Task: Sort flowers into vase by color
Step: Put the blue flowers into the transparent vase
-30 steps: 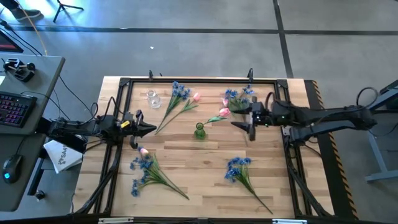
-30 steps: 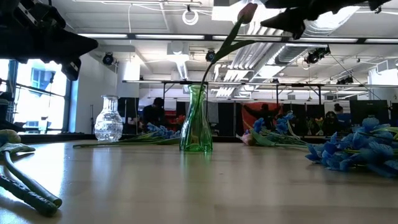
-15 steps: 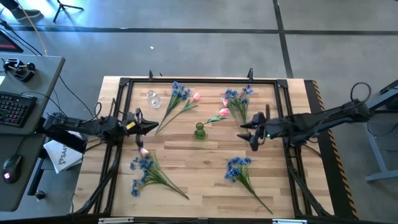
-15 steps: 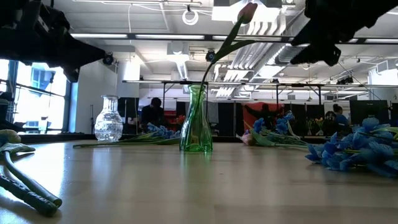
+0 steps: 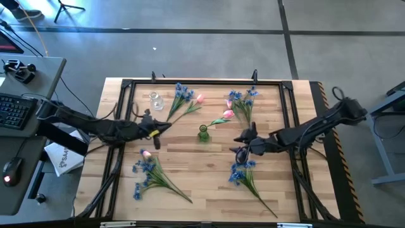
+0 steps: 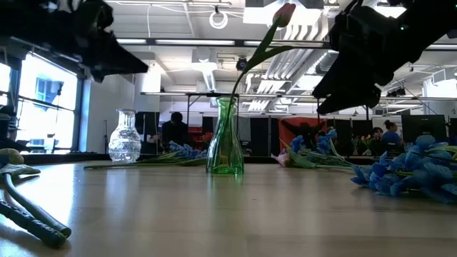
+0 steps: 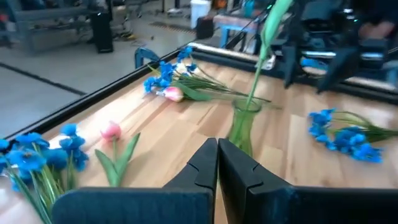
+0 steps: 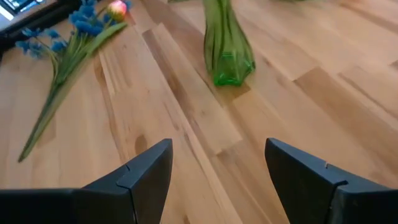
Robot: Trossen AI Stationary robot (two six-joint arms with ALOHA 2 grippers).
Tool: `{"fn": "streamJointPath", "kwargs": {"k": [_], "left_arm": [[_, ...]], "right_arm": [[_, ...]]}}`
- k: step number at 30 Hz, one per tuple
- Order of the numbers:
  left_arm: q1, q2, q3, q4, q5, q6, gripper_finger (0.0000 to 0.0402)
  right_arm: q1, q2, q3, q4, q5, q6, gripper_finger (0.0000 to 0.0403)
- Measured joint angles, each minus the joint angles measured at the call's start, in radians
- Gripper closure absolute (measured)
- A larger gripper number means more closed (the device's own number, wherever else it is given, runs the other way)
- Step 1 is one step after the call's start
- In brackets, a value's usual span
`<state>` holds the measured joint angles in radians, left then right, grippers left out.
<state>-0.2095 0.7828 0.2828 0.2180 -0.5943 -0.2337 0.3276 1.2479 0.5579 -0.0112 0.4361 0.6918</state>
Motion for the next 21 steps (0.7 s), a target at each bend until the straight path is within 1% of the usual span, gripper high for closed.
{"fn": "streamJointPath", "kwargs": {"k": [5, 11, 15, 18, 21], "left_arm": [[0.048, 0.223, 0.179, -0.147, -0.031, -0.001, 0.0402], [0.122, 0.452, 0.365, -0.337, -0.012, 0.011, 0.0402], [0.152, 0.557, 0.418, -0.351, -0.015, 0.075, 0.0402], [0.195, 0.608, 0.456, -0.363, -0.042, 0.016, 0.0400], [0.266, 0.643, 0.500, -0.462, -0.027, -0.044, 0.0389]], "right_arm": [[-0.007, 0.074, 0.000, 0.069, -0.001, -0.042, 0.0151], [-0.013, 0.095, 0.000, 0.077, 0.008, -0.041, 0.0151], [-0.011, 0.095, 0.000, 0.086, 0.045, -0.045, 0.0151], [-0.011, 0.095, 0.000, 0.090, 0.046, -0.042, 0.0151], [-0.011, 0.095, 0.000, 0.097, 0.047, -0.042, 0.0151]]}}
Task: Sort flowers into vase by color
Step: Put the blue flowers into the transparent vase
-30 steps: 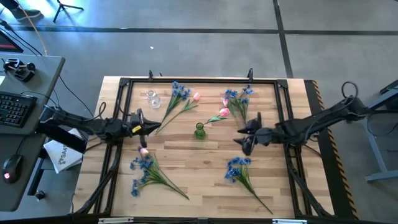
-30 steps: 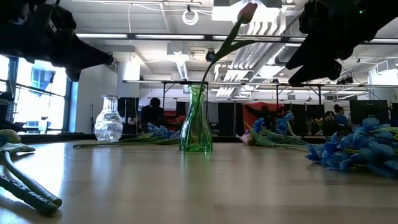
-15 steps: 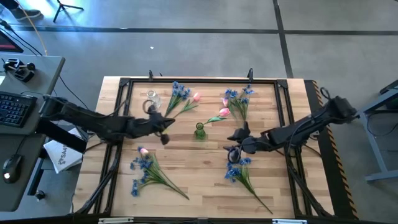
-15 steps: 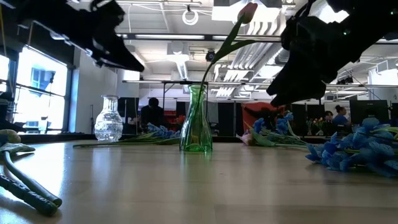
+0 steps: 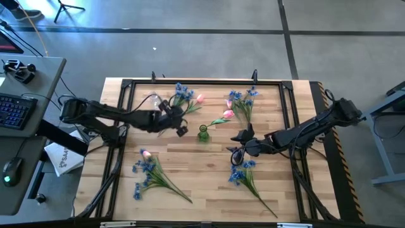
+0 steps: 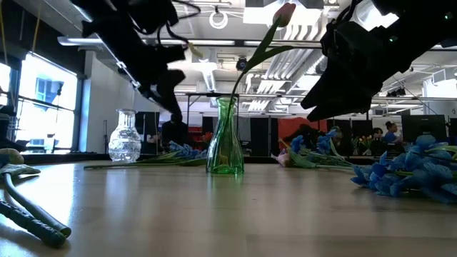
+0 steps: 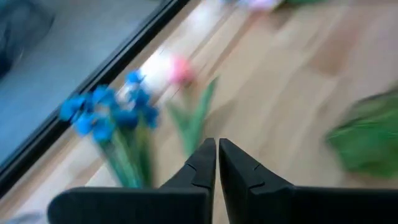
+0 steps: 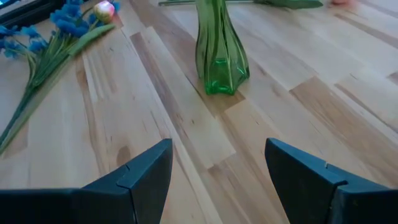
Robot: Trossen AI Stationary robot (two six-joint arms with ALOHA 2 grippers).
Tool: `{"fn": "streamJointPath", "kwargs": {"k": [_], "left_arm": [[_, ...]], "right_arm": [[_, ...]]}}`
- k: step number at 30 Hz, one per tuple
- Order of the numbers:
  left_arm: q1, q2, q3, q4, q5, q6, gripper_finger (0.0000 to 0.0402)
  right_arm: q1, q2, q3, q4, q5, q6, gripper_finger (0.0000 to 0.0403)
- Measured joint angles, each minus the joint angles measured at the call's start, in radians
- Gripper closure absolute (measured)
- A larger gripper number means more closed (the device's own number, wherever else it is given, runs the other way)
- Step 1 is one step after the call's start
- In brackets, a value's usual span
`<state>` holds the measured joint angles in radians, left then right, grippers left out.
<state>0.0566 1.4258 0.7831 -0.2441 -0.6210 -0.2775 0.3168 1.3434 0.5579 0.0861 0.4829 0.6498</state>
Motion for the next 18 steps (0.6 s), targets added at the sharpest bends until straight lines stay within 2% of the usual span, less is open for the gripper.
{"fn": "streamJointPath", "kwargs": {"k": [4, 10, 14, 18], "left_arm": [[0.095, 0.054, 0.032, -0.119, 0.036, -0.036, 0.0353], [0.212, 0.160, 0.032, -0.130, 0.160, -0.075, 0.0272], [0.249, 0.210, 0.032, -0.126, 0.159, -0.136, 0.0226], [0.277, 0.233, 0.033, -0.123, 0.156, -0.181, 0.0204]], "right_arm": [[0.000, 0.000, 0.000, 0.007, 0.020, 0.000, 0.0151], [0.000, 0.000, 0.000, 0.011, 0.023, 0.000, 0.0151], [0.000, 0.000, 0.000, 0.016, 0.023, 0.000, 0.0151], [0.000, 0.000, 0.000, 0.028, 0.023, 0.000, 0.0151]]}}
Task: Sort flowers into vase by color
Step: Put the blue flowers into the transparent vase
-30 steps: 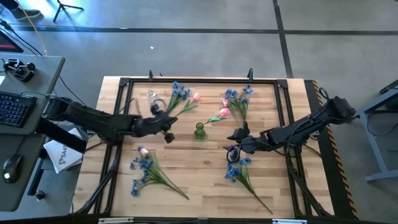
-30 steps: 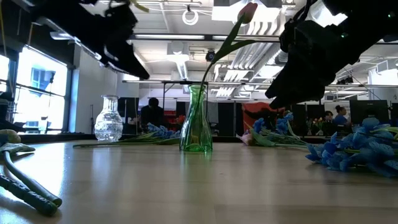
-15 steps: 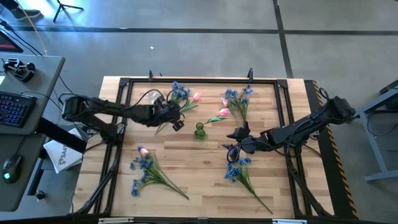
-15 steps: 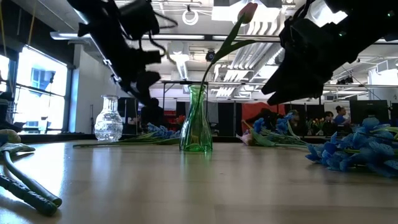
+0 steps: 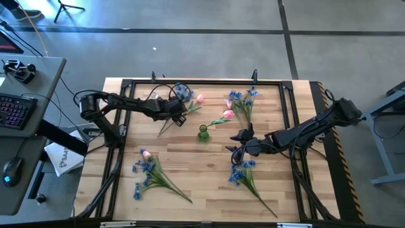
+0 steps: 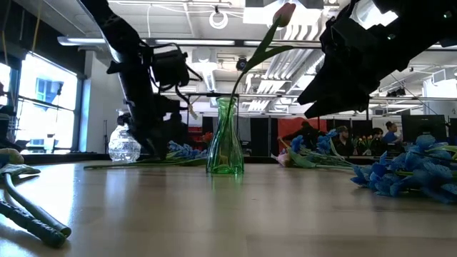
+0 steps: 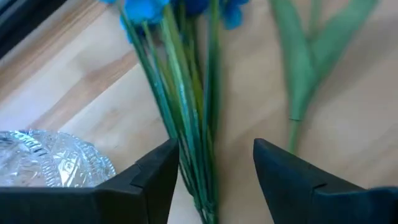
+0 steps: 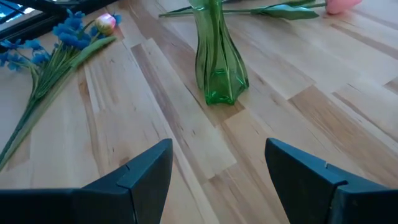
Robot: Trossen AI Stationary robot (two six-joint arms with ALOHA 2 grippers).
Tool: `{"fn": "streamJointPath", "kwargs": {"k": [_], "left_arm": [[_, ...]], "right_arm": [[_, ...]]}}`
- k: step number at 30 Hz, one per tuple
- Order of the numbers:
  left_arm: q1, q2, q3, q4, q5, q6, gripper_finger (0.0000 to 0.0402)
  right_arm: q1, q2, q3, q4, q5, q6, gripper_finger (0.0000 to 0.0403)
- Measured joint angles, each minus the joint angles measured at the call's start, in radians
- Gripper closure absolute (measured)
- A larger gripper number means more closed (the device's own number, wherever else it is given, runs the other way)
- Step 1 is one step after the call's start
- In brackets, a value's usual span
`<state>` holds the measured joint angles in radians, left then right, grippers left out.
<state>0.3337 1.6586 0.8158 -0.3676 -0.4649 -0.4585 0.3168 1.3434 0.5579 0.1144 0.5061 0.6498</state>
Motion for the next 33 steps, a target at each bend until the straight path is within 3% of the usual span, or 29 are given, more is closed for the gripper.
{"fn": "streamJointPath", "kwargs": {"k": [15, 19, 29, 33], "left_arm": [[0.025, 0.069, 0.004, 0.005, 0.043, -0.030, 0.0209], [0.028, 0.069, 0.003, 0.008, 0.088, -0.030, 0.0245], [0.030, 0.067, 0.000, 0.055, 0.143, 0.013, 0.0381], [0.030, 0.039, -0.004, 0.089, 0.170, 0.050, 0.0393]], "right_arm": [[0.000, 0.000, 0.000, 0.012, 0.001, 0.001, 0.0151], [0.000, 0.000, 0.000, 0.012, 0.001, 0.002, 0.0151], [0.000, 0.000, 0.000, 0.012, 0.019, -0.002, 0.0151], [0.000, 0.000, 0.000, 0.012, 0.032, -0.003, 0.0151]]}}
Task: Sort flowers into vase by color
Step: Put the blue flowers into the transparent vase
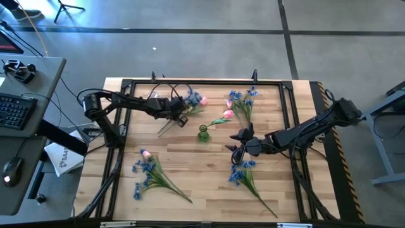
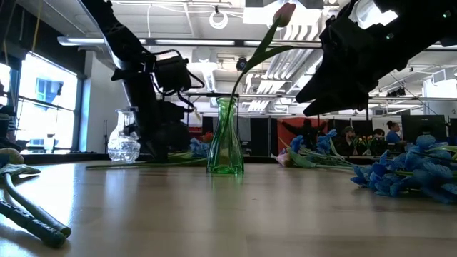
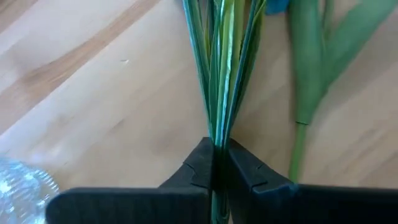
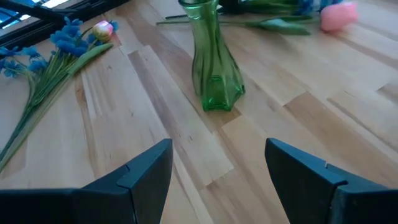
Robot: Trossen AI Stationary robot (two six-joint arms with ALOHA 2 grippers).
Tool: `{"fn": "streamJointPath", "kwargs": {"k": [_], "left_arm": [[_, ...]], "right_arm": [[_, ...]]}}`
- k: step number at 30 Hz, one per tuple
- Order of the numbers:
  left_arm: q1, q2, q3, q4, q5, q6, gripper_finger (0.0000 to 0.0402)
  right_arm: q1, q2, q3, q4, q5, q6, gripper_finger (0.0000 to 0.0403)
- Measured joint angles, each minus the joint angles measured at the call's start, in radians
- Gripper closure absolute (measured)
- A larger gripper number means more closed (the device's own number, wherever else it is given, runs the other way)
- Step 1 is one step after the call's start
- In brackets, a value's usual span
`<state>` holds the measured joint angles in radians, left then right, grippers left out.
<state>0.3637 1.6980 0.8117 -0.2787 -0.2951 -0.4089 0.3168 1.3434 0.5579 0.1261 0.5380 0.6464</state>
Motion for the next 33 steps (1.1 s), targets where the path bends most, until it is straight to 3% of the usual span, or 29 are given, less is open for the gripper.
{"fn": "streamJointPath", "kwargs": {"k": [8, 12, 17, 22, 29, 33], "left_arm": [[-0.004, -0.212, 0.000, 0.096, 0.004, 0.170, 0.0398], [-0.016, -0.360, 0.000, 0.226, 0.017, 0.278, 0.0399], [-0.041, -0.549, -0.097, 0.553, 0.076, 0.402, 0.0400], [-0.056, -0.721, -0.304, 0.908, 0.103, 0.438, 0.0400], [-0.066, -0.946, -0.528, 1.144, -0.214, 0.588, 0.0401], [-0.063, -1.048, -0.602, 1.222, -0.299, 0.680, 0.0401]], "right_arm": [[0.000, 0.000, 0.000, -0.001, 0.036, 0.000, 0.0151], [0.000, 0.000, 0.000, -0.001, 0.036, 0.000, 0.0151], [0.000, 0.000, 0.000, 0.000, 0.036, 0.000, 0.0151], [0.018, 0.000, 0.000, 0.005, 0.060, 0.001, 0.0151], [0.024, 0.000, 0.000, 0.008, 0.065, 0.000, 0.0151], [0.024, 0.000, 0.000, 0.012, 0.087, -0.018, 0.0151]]}}
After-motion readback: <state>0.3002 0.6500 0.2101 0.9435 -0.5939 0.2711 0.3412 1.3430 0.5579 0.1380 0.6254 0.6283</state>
